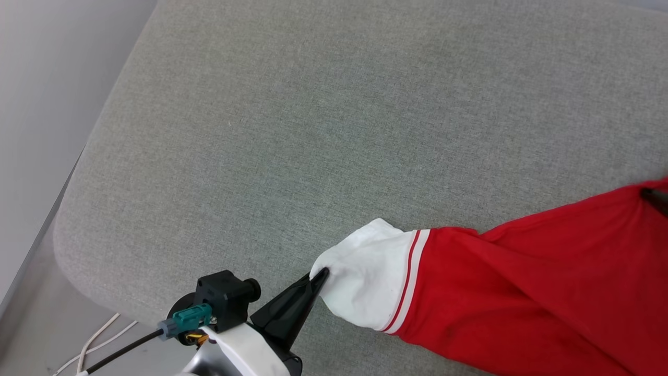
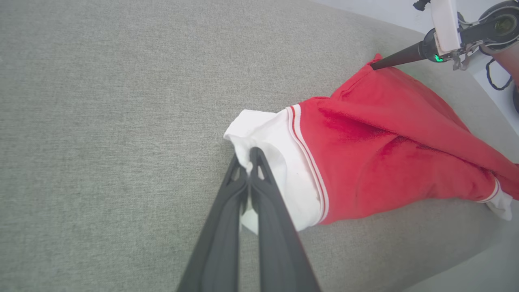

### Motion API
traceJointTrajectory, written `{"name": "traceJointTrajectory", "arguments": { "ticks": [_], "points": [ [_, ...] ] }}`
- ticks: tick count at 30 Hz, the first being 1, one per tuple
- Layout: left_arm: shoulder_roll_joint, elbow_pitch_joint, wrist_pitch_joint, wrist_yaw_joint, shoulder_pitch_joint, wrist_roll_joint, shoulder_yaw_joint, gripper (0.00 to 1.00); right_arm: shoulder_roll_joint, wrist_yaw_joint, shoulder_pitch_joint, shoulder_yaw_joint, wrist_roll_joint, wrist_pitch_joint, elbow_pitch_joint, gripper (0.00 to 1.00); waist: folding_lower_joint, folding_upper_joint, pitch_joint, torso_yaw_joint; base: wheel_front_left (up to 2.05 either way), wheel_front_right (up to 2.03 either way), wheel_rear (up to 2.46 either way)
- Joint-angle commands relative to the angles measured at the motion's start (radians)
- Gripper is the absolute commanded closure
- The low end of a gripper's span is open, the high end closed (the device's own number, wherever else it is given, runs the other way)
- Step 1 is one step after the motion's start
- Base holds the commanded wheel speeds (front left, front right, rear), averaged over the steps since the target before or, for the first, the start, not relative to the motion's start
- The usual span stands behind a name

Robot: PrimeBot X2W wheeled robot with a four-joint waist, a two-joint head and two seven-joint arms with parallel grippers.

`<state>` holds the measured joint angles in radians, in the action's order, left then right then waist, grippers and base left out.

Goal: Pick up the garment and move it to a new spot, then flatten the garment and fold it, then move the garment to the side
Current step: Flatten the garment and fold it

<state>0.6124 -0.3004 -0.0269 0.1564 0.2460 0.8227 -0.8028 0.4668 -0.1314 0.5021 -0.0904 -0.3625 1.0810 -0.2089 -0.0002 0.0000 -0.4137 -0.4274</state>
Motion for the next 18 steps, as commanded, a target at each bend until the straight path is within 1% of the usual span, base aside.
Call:
{"name": "traceJointTrajectory", "arguments": {
  "ticks": [1, 7, 8, 9, 12, 18],
  "points": [
    [-0.006, 0.002, -0.005, -0.005, 0.011, -0.004, 0.002, 1.00, -0.021, 0.001, -0.045, 0.011, 0.005, -0.007, -0.067, 0.00, 0.0002, 0.0000, -0.009, -0.006, 0.00, 0.00, 0.00],
    [-0.012, 0.015, -0.012, -0.015, 0.024, -0.001, 0.002, 1.00, -0.026, 0.002, -0.031, 0.015, 0.013, -0.046, -0.106, 0.00, 0.0002, 0.0000, -0.022, -0.009, 0.00, 0.00, 0.00],
    [-0.012, 0.018, -0.011, -0.014, 0.026, -0.001, 0.002, 1.00, -0.028, 0.002, -0.030, 0.020, 0.008, -0.048, -0.111, 0.54, 0.0002, 0.0000, -0.021, -0.008, 0.00, 0.00, 0.00],
    [-0.012, 0.021, -0.012, -0.015, 0.027, 0.000, 0.002, 1.00, -0.031, 0.002, -0.031, 0.027, 0.002, -0.053, -0.115, 1.00, 0.0002, 0.0000, -0.019, -0.007, 0.00, 0.00, 0.00],
    [-0.007, 0.029, -0.013, -0.013, 0.027, -0.001, 0.006, 1.00, -0.036, 0.001, -0.027, 0.045, -0.011, -0.079, -0.121, 1.00, 0.0002, 0.0000, 0.000, 0.004, 0.00, 0.00, 0.00],
    [0.023, 0.027, -0.021, -0.003, 0.020, 0.000, 0.028, 1.00, -0.036, 0.001, 0.015, 0.063, -0.041, -0.181, -0.117, 1.00, 0.0002, 0.0000, 0.080, 0.052, 0.00, 0.00, 0.00]
  ]
}}
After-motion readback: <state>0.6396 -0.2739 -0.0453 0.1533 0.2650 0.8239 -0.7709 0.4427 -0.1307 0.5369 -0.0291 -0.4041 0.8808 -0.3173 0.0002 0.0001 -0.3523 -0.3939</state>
